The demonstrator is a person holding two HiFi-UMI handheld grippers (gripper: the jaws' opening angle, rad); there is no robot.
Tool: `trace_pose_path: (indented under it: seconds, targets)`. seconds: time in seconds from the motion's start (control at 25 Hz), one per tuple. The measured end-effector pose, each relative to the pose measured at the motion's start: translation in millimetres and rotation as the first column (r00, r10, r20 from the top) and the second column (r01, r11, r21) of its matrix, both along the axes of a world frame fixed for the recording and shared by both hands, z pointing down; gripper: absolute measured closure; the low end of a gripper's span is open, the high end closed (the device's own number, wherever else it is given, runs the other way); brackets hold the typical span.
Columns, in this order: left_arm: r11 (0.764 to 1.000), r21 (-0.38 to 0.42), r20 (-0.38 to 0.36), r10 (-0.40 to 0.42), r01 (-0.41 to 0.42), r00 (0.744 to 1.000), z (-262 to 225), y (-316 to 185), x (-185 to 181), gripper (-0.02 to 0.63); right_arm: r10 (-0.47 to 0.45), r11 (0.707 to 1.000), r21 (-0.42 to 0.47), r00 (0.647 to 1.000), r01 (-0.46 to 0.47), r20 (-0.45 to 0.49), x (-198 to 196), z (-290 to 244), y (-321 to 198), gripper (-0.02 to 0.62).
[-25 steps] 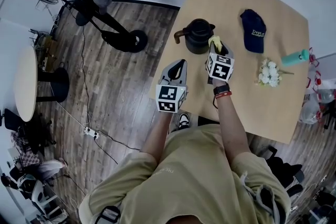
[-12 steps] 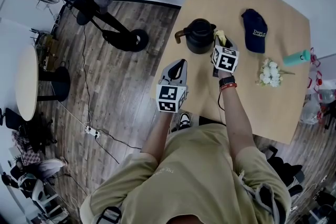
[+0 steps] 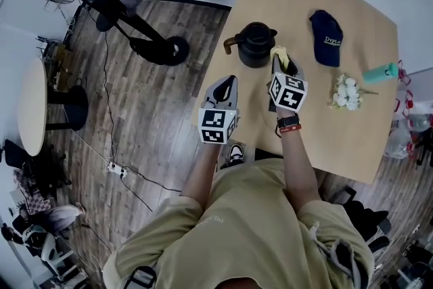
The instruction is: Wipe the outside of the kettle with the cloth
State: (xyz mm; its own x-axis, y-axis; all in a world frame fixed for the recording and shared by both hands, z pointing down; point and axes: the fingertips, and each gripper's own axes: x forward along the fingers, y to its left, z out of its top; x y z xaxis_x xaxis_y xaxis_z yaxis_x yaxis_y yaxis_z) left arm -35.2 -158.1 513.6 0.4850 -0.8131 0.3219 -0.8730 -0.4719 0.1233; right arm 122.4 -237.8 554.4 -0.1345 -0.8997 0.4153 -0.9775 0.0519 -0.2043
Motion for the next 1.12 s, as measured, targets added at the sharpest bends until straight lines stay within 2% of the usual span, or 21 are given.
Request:
trace_pose_path:
  seconds: [0.36, 0.68, 0.88, 1.12]
  targets:
    - [0.999, 0.011, 0.006, -0.035, 0.035, 0.999, 1, 4, -14, 0.584, -0.159, 0.987, -0.011, 0.987, 0.159, 0.015, -70, 2, 23, 0.468]
    - [0.996, 0.006, 0.014, -0.089, 0.089, 0.996, 1, 2, -46, 0.584, -0.252, 0.966, -0.072, 0.967, 0.249, -0.031, -133, 27, 7, 0.468]
    - [0.993, 0.005, 0.017, -0.114, 0.114, 0.993, 0, 1, -63, 0.584, -0.235, 0.968, -0.099, 0.971, 0.229, -0.049, -146, 36, -8, 0.468]
    - [0.991, 0.004, 0.014, -0.132, 0.132, 0.991, -1, 3, -76, 0.584, -0.141, 0.982, -0.133, 0.989, 0.134, -0.043, -150, 43, -15, 0.467]
